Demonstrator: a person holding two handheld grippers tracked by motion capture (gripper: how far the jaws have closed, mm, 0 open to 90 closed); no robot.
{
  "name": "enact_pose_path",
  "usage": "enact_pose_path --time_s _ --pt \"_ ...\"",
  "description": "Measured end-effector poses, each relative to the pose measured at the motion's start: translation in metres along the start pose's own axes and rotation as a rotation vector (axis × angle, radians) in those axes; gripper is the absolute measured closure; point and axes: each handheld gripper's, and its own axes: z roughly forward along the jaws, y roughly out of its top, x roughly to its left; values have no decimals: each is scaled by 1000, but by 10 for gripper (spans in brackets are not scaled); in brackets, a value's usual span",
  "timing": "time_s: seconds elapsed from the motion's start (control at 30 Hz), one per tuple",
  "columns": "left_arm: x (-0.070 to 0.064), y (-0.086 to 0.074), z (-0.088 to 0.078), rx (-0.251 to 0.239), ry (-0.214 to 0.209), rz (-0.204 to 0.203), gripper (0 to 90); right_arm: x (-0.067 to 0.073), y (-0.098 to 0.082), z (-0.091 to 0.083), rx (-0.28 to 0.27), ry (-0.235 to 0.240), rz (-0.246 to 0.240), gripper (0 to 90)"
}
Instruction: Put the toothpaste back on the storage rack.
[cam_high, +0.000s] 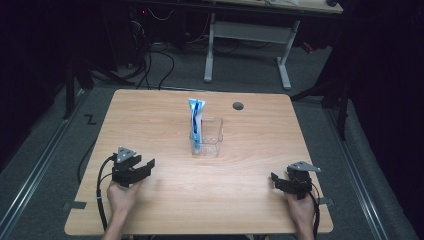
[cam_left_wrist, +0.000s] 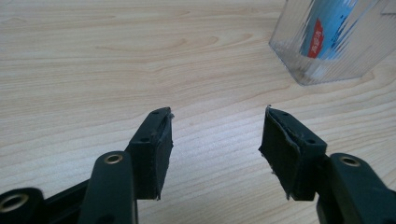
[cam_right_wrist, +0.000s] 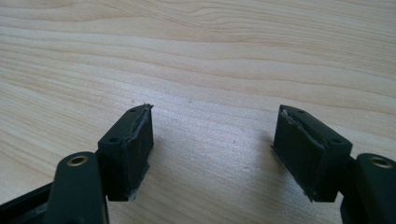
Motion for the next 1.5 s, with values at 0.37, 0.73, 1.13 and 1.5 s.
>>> enact_pose_path --time_s 0.37,0.73,1.13,1.5 --pt "-13 -10 10 49 27 69 434 0 0 0 0 0 0 283" --pt "-10 -18 18 69 31 51 435 0 0 0 0 -1 0 283" --pt "-14 -27 29 100 58 80 432 0 0 0 0 0 -1 283" --pt "-19 -31 30 82 76 114 409 0 0 0 0 -1 0 283"
